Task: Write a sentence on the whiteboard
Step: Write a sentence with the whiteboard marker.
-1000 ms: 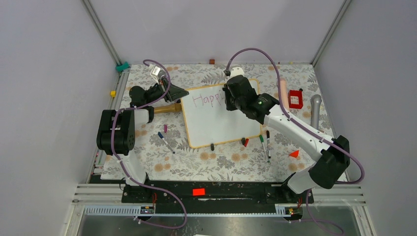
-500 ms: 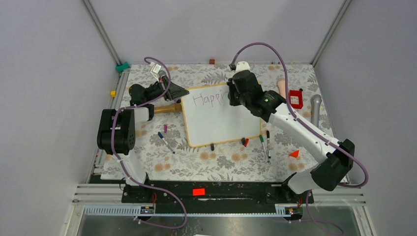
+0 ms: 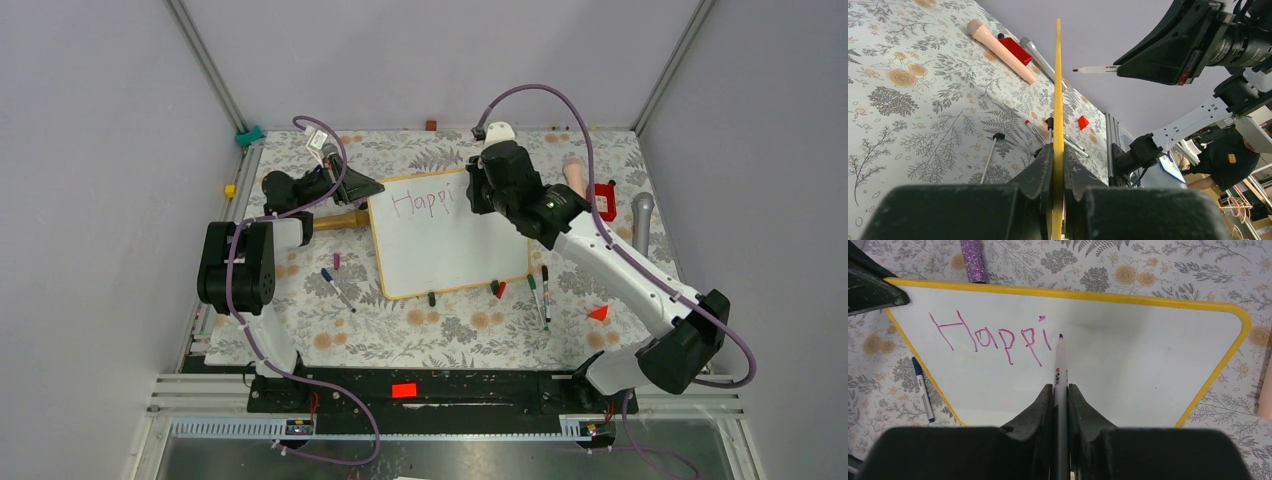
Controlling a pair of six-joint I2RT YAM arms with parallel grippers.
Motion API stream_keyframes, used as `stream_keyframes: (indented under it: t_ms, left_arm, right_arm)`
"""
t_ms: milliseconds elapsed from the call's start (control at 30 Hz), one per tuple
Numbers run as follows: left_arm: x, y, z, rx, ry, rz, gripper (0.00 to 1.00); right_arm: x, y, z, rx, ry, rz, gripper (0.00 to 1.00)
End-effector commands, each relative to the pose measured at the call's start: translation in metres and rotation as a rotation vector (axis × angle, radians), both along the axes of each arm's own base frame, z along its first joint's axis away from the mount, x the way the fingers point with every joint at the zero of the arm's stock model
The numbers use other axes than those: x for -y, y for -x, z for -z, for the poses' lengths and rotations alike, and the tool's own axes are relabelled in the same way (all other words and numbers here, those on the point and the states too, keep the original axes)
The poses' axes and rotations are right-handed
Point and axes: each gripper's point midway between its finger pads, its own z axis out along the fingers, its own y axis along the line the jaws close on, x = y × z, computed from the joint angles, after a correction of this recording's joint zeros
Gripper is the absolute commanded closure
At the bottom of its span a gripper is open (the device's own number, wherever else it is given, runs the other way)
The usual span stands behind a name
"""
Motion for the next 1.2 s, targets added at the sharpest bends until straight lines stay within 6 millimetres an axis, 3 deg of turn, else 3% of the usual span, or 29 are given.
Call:
stream_keyframes:
  t_ms: [0, 533, 700, 1167]
  left_arm:
    - [-0.001, 0.005, -0.012, 0.098, 0.005, -0.015, 1.00]
    - [-0.005, 0.014, 0.006, 0.087, -0.009, -0.039, 1.00]
    - [-0.005, 0.014, 0.011, 0.081, -0.021, -0.015, 1.00]
    - [0.003, 0.009, 0.009, 0.085, -0.017, 0.007, 1.00]
  right_arm:
    - [0.003, 0.008, -0.037, 0.067, -0.072, -0.024, 1.00]
    - [0.006, 0.020, -0.030, 0.054, -0.103, -0.037, 1.00]
    - [0.005, 0.019, -0.022, 0.045, -0.090, -0.042, 1.00]
    - [0.003, 0.008, -0.028, 0.088, -0.041, -0.059, 1.00]
